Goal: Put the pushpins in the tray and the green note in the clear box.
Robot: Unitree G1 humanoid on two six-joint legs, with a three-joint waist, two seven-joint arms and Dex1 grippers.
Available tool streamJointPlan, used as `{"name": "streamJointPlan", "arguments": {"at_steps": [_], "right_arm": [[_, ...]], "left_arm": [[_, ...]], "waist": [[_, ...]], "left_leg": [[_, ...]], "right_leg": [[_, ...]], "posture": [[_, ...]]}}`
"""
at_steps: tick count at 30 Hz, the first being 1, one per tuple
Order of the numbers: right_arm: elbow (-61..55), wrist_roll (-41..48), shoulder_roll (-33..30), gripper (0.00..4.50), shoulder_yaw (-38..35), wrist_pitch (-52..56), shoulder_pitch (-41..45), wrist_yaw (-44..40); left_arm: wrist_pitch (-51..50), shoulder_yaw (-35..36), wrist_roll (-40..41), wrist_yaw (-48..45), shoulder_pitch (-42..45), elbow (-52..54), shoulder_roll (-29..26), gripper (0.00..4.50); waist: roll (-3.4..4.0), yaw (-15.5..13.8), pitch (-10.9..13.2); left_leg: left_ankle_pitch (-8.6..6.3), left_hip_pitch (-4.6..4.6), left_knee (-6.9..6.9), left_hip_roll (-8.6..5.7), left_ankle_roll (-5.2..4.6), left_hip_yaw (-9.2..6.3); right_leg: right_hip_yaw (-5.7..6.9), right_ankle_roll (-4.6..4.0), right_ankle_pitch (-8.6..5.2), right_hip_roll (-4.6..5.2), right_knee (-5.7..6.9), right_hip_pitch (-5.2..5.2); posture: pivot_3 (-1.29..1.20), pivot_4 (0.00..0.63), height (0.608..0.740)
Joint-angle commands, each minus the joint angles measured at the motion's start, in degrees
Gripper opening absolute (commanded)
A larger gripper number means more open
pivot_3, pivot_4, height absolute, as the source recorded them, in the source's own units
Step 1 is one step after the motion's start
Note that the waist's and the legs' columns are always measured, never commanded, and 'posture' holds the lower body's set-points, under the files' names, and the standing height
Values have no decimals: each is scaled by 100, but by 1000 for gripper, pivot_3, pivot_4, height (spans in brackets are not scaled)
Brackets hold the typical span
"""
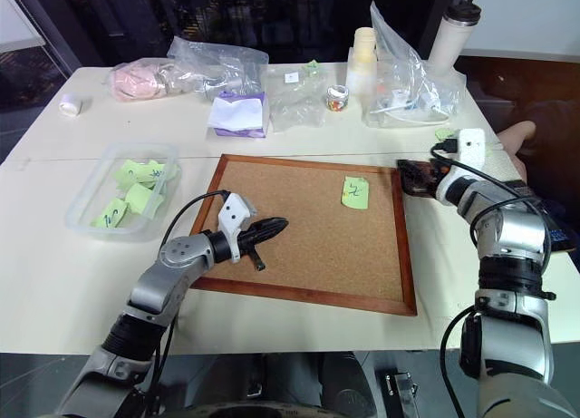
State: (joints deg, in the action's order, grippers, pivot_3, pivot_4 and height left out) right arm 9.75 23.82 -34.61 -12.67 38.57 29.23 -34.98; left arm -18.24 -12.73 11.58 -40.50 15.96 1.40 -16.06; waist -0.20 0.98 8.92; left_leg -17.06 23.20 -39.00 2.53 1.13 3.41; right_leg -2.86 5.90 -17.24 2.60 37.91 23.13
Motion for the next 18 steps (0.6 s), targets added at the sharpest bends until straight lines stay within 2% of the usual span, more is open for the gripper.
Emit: {"name": "streamJointPlan", "arguments": {"at_steps": [1, 4, 6, 18], "right_arm": [[-1067, 220, 105, 4447, 402, 279, -213, -229], [-1366, 73, 288, 3586, 769, 301, -378, -124], [-1402, -56, 355, 2606, 953, 239, -421, -61], [-799, -488, 566, 2606, 1200, -246, -295, -36]], "left_arm": [[-161, -143, -127, -3, -180, -233, -58, 0], [-166, -151, -134, 3, -162, -229, -32, 0], [-171, -155, -140, 6, -159, -220, -21, 0], [-188, -129, -145, 50, -197, -166, -15, 0]], "waist": [[0, 6, 0], [0, 0, 0], [0, -9, 0], [0, -5, 0]], "left_leg": [[0, 0, 0, 1, 0, 0], [0, -1, -3, -1, 0, 1], [0, 0, -3, -2, 0, 0], [0, 0, -2, -5, 0, 0]], "right_leg": [[0, 0, 0, 0, 0, 0], [0, 1, 0, 2, 1, -1], [1, 0, 0, 3, 1, -1], [2, 0, 0, 1, 0, 0]], "posture": [[0, 150, 740], [0, 150, 740], [0, 150, 740], [0, 150, 740]]}}
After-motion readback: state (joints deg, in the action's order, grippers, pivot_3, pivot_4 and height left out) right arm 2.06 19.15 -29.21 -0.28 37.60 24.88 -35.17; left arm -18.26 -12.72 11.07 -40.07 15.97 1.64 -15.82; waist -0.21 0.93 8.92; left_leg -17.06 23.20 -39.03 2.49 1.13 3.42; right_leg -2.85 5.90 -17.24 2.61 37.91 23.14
